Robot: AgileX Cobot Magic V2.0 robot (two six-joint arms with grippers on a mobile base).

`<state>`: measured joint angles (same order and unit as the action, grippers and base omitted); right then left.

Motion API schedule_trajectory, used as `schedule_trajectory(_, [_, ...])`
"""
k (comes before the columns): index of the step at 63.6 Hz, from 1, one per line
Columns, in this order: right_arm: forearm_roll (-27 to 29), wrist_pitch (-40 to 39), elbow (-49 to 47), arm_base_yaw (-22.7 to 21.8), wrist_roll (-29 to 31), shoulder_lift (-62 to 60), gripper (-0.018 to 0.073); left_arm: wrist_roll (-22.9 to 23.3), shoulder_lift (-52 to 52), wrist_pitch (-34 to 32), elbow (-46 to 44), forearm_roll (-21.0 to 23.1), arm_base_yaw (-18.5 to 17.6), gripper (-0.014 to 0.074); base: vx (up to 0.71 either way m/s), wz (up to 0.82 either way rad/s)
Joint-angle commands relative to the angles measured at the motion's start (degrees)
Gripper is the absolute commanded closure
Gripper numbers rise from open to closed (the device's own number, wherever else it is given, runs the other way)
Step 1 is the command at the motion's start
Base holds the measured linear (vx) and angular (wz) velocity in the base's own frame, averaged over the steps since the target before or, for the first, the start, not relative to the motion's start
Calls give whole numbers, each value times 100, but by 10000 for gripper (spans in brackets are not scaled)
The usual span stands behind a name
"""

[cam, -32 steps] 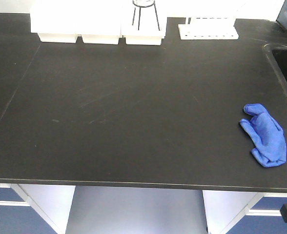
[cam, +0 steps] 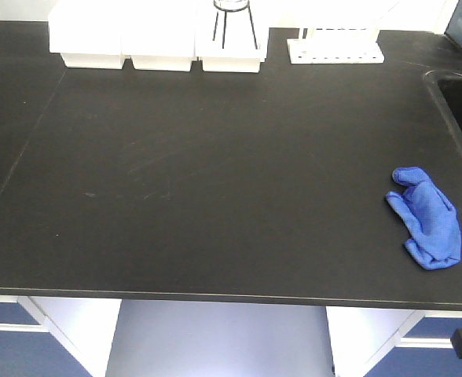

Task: Wipe right workspace with blue cloth
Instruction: 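Move the right gripper toward the blue cloth beside the sink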

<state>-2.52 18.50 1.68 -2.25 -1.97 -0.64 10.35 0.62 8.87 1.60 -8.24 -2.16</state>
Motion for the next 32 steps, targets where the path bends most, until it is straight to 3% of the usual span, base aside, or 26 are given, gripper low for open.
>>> schedule_trajectory(1, [-27,-460,35,4,25,-46,567,49,85,-477,175,-5,-26,602,0,0])
schedule_trajectory(18, [-450,-705,35,4,-13,-46,567,49,85,-477,175,-5,-26,602,0,0])
schedule_trajectory(26, [192,-1471,35,4,-758,-46,567,49,85,-477,175,-5,-26,602,0,0])
schedule_trajectory(32, [312,-1946,35,-1,-879,-46,567,49,85,-477,175,-5,-26,602,0,0])
